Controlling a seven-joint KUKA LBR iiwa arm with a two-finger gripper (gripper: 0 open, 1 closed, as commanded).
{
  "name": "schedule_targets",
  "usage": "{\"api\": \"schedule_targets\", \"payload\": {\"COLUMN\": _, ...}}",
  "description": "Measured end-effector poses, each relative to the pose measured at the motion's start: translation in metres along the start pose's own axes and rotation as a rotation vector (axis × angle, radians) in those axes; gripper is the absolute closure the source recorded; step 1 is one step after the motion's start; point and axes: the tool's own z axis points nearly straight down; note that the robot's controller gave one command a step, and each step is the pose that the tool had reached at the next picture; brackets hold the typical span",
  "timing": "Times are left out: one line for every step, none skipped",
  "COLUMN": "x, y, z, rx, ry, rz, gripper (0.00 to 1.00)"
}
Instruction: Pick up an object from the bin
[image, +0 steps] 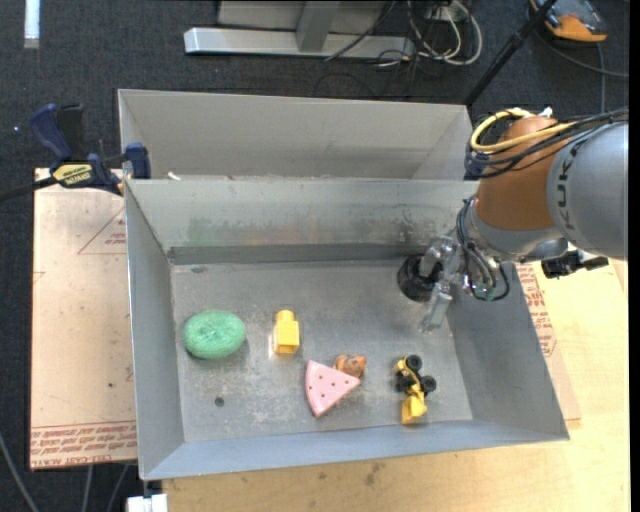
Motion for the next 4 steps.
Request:
{"api": "schedule_targets", "payload": {"x": -0.019, "y": -0.006, "z": 0.004, "rx": -0.001, "ry": -0.003, "rz": 0.074, "gripper": 0.00}}
{"api": "schedule_targets", "payload": {"x": -0.038, "y": -0.005, "z": 0.020, "rx": -0.006, "ry": -0.022, "rz": 0.121, "gripper": 1.00}}
{"api": "schedule_targets", "payload": {"x": -0.038, "y": -0.005, "z": 0.020, "rx": -0.005, "ry": -0.022, "rz": 0.121, "gripper": 1.00}}
{"api": "schedule_targets", "payload": {"x": -0.035, "y": -0.002, "z": 0.013, "rx": -0.001, "ry": -0.024, "rz": 0.086, "gripper": 1.00}}
